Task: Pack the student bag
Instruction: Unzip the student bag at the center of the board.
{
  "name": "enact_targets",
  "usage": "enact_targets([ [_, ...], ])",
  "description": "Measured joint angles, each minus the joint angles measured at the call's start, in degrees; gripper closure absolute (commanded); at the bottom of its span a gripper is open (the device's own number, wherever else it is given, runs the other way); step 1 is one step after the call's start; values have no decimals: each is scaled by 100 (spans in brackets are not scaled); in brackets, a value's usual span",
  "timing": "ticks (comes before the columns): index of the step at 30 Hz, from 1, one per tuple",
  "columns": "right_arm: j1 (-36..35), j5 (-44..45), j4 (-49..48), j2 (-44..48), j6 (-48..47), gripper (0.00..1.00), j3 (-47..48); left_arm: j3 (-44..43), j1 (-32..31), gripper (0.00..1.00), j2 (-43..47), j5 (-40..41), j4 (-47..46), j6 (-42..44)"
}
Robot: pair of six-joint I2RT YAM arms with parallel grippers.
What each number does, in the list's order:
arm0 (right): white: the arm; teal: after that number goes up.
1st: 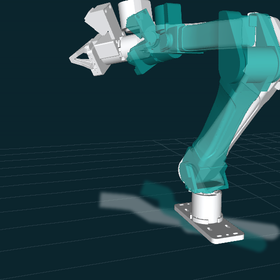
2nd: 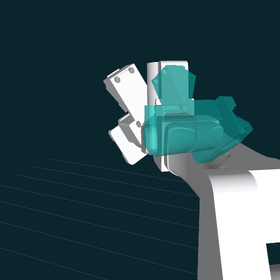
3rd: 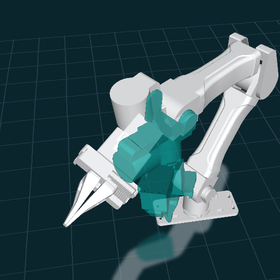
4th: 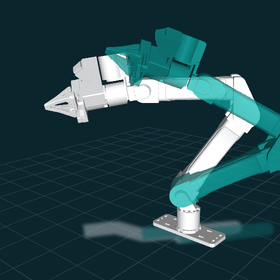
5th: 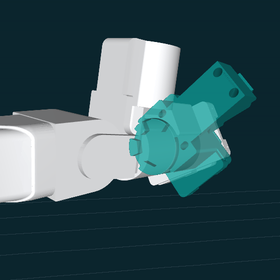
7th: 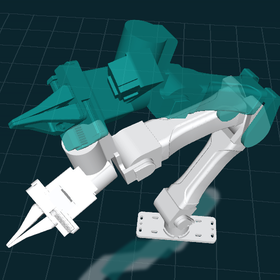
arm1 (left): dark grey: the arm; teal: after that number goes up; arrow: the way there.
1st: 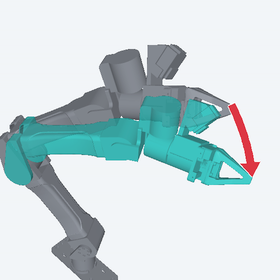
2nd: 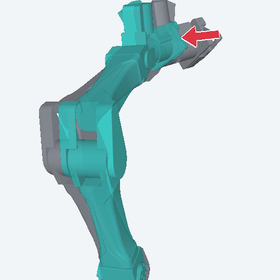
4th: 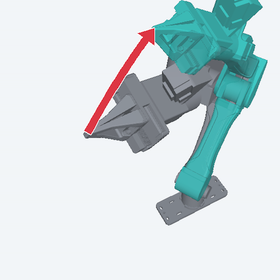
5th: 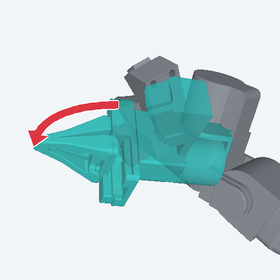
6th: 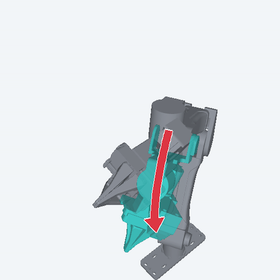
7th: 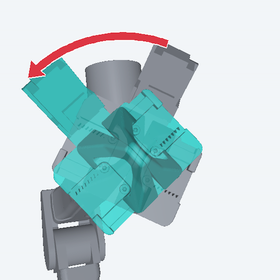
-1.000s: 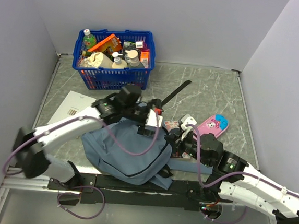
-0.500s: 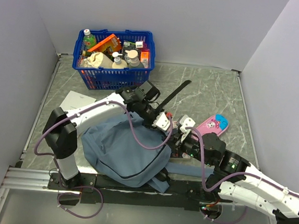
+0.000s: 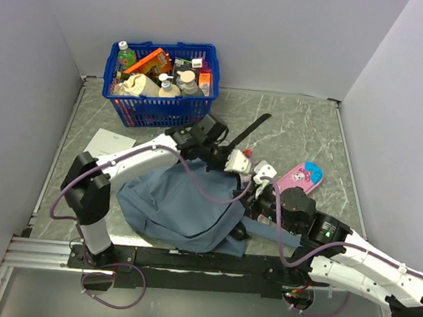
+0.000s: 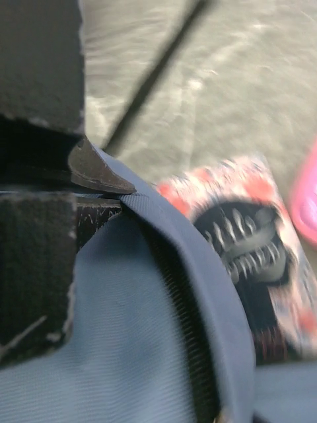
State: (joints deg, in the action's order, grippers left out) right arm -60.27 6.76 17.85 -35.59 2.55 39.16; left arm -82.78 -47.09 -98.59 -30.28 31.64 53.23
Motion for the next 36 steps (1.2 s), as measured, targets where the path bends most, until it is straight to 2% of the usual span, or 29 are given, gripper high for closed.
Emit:
enact_targets([
  [6,4,328,50,-4,240,100,0,-1233,219,99,-861,1014,37,-1390],
  [13,-59,323,105,-22,573,100,-4,-1502,564,99,-1084,1274,164,-2785],
  [17,-457,350,72,-387,743,100,17,-1554,564,99,-1180,1526,162,-3392],
  [23,-1209,549,-297,-1412,1156,100,28,-1598,570,99,-1298,1847,166,-3995],
  [29,-1904,1279,-586,-2378,1438,100,278,-1615,573,99,-1303,2004,179,-4308],
  [36,-2297,1764,-798,-2728,1311,100,734,-1615,566,99,-1303,2267,70,-4540],
])
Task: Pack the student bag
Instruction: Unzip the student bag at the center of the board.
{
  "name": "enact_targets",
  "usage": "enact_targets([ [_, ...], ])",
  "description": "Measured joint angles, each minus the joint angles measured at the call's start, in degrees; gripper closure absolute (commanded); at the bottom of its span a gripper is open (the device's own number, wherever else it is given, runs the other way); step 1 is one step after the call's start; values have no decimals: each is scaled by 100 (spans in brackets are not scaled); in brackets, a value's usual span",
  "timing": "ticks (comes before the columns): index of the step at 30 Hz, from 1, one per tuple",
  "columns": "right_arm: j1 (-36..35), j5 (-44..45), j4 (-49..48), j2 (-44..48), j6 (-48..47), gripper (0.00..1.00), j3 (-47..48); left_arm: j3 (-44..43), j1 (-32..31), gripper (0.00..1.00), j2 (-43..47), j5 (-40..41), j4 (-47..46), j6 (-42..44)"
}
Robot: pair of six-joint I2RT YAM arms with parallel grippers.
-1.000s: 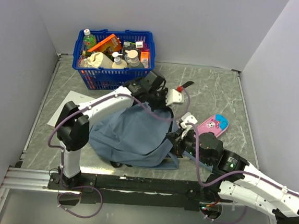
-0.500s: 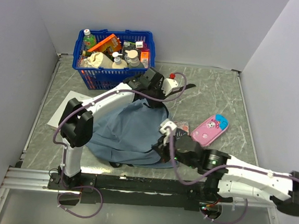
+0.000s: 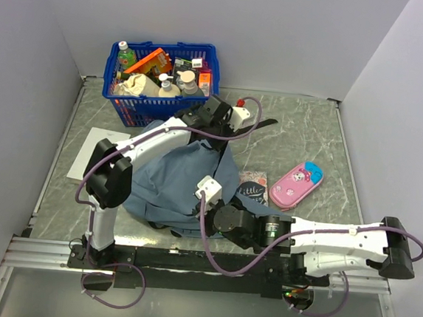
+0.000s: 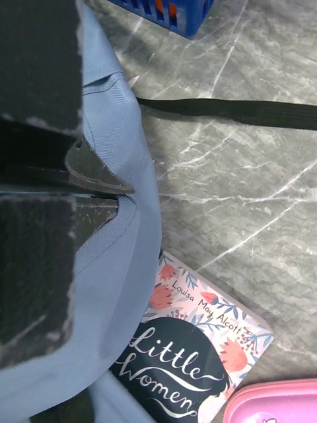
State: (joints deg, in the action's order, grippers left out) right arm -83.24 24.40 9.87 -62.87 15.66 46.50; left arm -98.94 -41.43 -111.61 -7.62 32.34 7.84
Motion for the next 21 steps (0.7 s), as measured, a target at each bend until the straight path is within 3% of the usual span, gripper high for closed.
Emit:
enact_targets([
  [3,-120,321,138,39,-35,100,168,2,0,99,0,76,-31,-122],
  [5,-195,560,319,186,4,100,179,2,0,89,0,133,-79,-173],
  [6,-221,675,431,291,46,100,179,2,0,58,0,151,-120,-192],
  [8,-282,920,719,610,225,100,177,2,0,30,0,153,-205,-186],
  [9,-317,992,859,811,352,100,175,2,0,3,4,192,-293,-210],
  [17,-494,1342,1593,1886,1561,100,-446,-50,118,1,444,37,-280,-101],
  [21,-503,1368,1849,1908,1932,100,-824,-81,168,11,973,-446,-103,-81],
])
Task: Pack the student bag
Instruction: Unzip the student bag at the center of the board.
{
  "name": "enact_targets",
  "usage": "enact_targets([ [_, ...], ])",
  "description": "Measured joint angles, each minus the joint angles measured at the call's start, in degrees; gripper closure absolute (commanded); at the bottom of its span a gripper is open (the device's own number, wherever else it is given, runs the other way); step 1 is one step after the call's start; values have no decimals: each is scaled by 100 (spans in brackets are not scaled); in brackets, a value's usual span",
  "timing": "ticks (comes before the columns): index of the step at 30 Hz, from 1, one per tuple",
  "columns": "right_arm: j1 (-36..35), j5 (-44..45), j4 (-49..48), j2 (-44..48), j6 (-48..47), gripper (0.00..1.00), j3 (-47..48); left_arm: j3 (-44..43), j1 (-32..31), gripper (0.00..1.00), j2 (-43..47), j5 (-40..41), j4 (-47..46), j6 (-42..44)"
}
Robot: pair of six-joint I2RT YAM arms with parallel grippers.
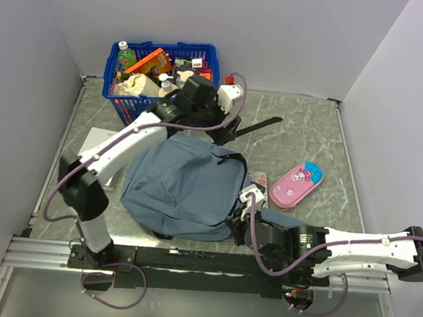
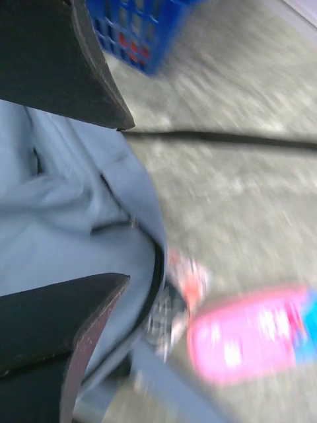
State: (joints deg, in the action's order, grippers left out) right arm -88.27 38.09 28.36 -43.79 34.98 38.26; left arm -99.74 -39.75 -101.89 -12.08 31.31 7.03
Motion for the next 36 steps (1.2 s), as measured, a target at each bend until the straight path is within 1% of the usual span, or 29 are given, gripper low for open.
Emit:
enact_targets([
  [4,-9,31,42,7,133,100,-116,37,-39,14,496,-1045,125,-50],
  [8,-9,87,39,28,138,100,-116,282,-396,22,507,-1491,278,-70],
  [9,-9,101,39,44,140,100,-116,424,-483,24,483,-1530,317,-90],
  [11,-9,138,44,105,144,100,-116,852,-664,25,439,-1528,358,-157],
  [13,-9,155,55,247,170,100,-131,1200,-743,18,404,-1473,468,-232],
  [15,-11,164,46,420,212,100,-192,1362,-763,12,369,-1353,623,-323],
  [17,-11,157,48,553,240,100,-291,1419,-796,11,367,-1191,678,-393],
  [20,-22,131,-2,629,221,100,-455,1537,-903,4,428,-1003,507,-483],
  [22,-33,103,-33,632,164,100,-533,1637,-999,2,466,-1005,472,-546],
  [28,-42,20,-68,614,70,100,-562,1631,-1091,1,455,-1379,289,-970],
  [32,-46,-2,-136,610,-17,100,-562,1443,-1086,7,345,-1626,177,-1274],
  [36,-48,-24,-219,535,-184,100,-562,1471,-1108,10,223,-1591,-52,-1486],
])
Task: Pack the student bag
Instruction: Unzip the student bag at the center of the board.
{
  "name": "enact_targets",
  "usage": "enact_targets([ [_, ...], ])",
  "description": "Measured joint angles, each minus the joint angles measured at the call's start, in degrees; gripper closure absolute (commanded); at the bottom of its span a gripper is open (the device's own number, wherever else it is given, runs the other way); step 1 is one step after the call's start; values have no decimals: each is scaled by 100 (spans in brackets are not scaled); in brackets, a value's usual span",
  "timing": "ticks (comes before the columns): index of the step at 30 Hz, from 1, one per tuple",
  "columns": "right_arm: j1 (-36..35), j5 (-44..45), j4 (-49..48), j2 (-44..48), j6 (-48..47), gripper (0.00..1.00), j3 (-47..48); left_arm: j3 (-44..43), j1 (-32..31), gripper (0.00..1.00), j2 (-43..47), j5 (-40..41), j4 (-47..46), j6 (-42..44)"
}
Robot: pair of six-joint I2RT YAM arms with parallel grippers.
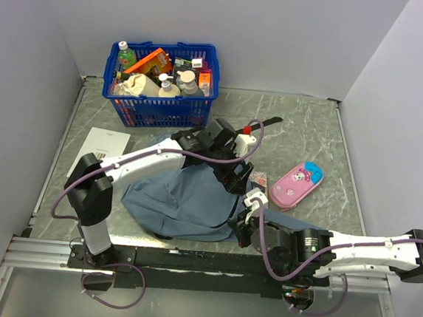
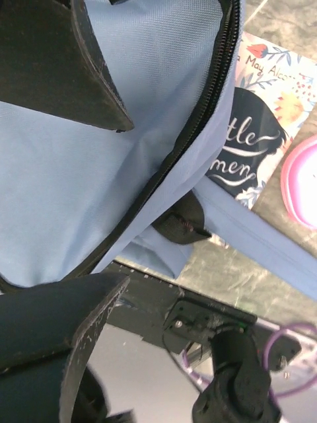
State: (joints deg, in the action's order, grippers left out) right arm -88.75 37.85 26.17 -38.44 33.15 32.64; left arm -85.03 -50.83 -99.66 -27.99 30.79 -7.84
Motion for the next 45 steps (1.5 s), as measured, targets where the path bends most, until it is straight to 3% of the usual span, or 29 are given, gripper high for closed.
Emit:
enact_targets([
  [4,0,-44,-129,-173,-225,100,4,2,-157,15,-236,348,-68,-72],
  [7,0,-103,-227,-271,-363,100,9,-13,-361,28,-431,697,-35,-74],
  [10,0,-144,-299,-278,-455,100,28,-22,-509,77,-535,1029,-2,-24],
  [11,0,-149,-313,-278,-476,100,39,-22,-527,99,-553,1099,26,-31],
  [17,-2,-146,-358,-345,-627,100,79,-146,-553,99,-682,1169,111,-72],
  [28,-39,-275,-813,-1320,-905,100,407,-511,-553,99,-693,1314,13,-402],
  [45,-83,-769,-2398,-3154,-1956,100,791,-761,-420,99,-975,1650,354,-1121],
])
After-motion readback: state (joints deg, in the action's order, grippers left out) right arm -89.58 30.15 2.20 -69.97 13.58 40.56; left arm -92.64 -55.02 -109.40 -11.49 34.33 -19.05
